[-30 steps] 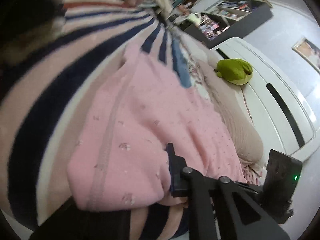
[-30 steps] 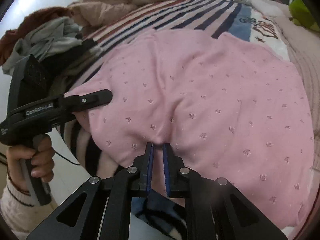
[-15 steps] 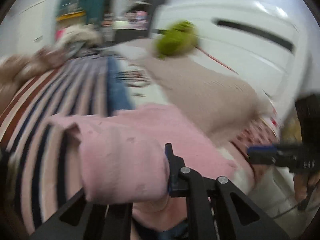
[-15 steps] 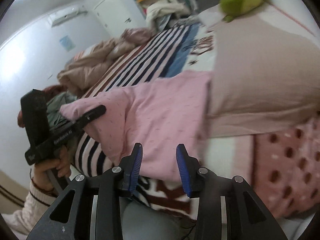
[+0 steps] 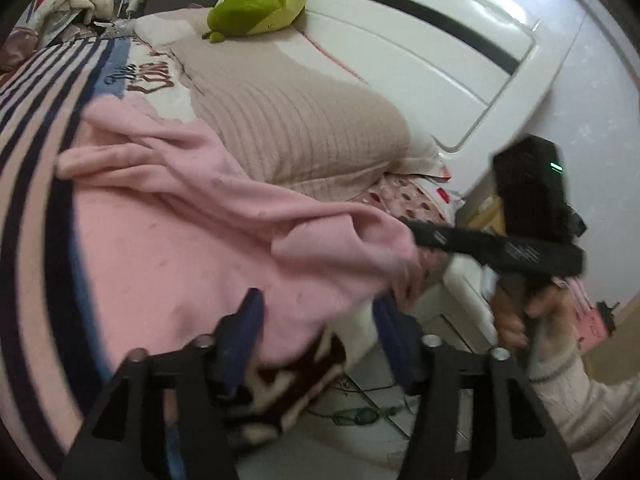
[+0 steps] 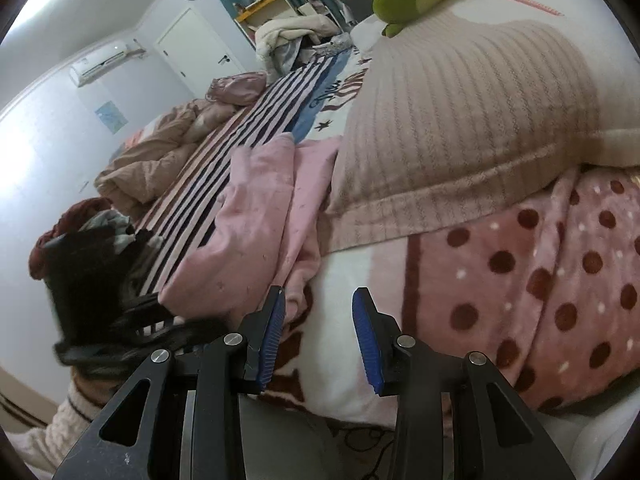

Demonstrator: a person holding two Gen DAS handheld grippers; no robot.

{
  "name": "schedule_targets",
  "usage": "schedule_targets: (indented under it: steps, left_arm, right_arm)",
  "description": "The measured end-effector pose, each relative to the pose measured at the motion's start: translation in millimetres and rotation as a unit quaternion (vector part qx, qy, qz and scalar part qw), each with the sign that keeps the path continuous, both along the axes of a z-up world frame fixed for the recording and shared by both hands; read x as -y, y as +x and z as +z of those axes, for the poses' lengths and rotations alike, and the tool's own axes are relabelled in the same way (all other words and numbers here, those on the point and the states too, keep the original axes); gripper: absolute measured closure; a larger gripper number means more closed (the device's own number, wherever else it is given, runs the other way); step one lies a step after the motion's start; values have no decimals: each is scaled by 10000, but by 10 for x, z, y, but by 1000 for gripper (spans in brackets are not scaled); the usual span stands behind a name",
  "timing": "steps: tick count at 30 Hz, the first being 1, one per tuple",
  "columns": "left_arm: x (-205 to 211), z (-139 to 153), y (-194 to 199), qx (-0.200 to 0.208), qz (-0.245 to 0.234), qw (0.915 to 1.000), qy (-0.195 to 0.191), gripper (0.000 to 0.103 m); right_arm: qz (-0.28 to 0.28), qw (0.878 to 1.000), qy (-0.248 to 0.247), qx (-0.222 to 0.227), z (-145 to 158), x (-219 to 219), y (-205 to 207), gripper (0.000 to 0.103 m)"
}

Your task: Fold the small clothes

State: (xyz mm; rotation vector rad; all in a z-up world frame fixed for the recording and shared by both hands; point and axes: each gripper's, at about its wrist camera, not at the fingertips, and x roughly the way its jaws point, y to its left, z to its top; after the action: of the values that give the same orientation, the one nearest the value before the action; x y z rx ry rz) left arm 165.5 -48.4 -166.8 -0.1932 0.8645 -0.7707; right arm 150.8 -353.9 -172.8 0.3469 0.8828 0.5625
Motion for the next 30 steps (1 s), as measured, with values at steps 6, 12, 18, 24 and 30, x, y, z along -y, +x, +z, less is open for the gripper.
schedule_targets:
  steps: [6, 12, 18, 24, 30]
  left_arm:
    - [-487, 134, -231, 246, 819, 9960, 254, 44]
    - [-924, 49, -193, 140, 1344, 9907, 174, 44]
    - [-1098, -36, -57, 121, 1477, 9889, -85, 44]
    - [-1262, -30, 158, 135, 1579, 9873, -130, 42]
    - [-1398, -105, 245, 56, 1816, 9832, -171, 42]
  right_arm:
    - [552, 9964, 175, 622, 307, -422, 64, 72]
    - [919, 9926, -641, 465, 127, -853, 55, 90]
    - [632, 9937, -916, -162, -144, -778, 233, 90]
    - [874, 9866, -1280, 507, 510, -1045, 489, 65]
    - [2097, 9687, -1320, 121, 330, -1855, 1002, 83]
